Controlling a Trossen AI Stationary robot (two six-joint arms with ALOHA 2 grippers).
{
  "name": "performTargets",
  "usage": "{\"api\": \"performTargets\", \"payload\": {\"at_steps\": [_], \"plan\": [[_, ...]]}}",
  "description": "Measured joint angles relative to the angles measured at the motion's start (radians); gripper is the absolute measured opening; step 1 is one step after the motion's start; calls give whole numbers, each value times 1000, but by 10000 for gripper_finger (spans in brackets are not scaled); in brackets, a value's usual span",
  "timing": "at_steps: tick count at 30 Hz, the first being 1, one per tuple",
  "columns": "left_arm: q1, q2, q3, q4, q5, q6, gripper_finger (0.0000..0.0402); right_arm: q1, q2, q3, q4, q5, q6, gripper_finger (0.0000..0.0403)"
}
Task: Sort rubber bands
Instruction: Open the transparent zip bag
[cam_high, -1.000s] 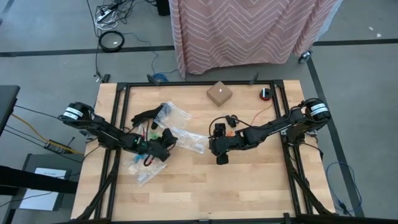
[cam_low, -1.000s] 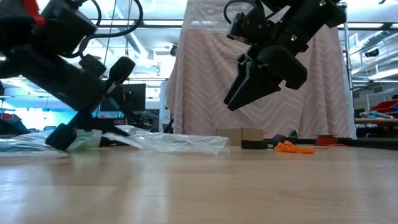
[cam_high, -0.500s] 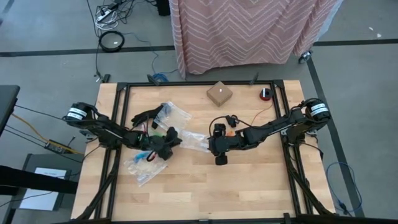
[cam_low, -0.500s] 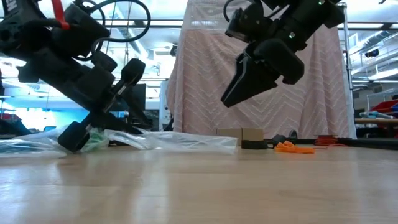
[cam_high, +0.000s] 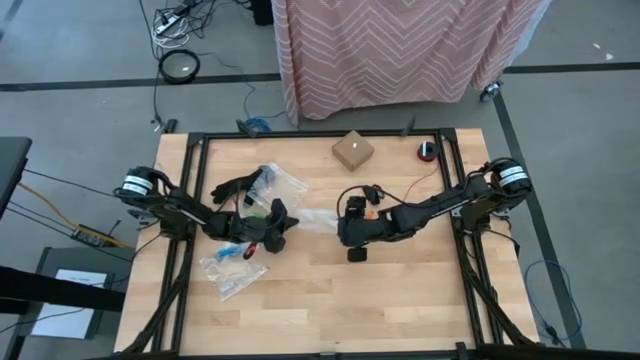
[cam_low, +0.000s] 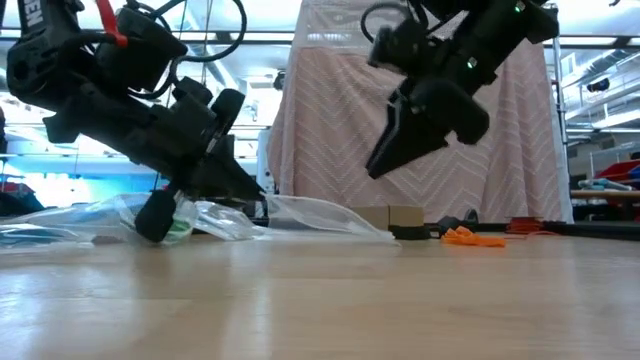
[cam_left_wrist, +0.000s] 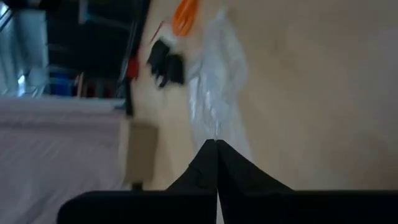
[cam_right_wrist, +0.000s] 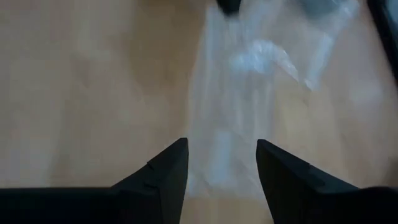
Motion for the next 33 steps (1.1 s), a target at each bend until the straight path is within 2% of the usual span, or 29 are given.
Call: {"api": "performTargets", "payload": {"at_steps": [4,12,16,19,24,33], "plan": [[1,-42,-3,-21,-95,7,2,-15,-4,0,-99,57,0,177],[1,-170,-2,-58,-108,-63,1,-29,-1,-25,-199,11,22,178],[1,-190,-1,-167,-98,-68,5,-15,0,-109,-47,-45,-3,180],[1,-190,-1,-219,-78,-70,12,-2,0,-163,58,-28,-57,181],[4,-190,-1,-203,-73,-74,16,4,0,-197,88,58,-163,181],[61,-179,0,-206,73,-59,18,-31,0,-222,152,45,-268,181]]}}
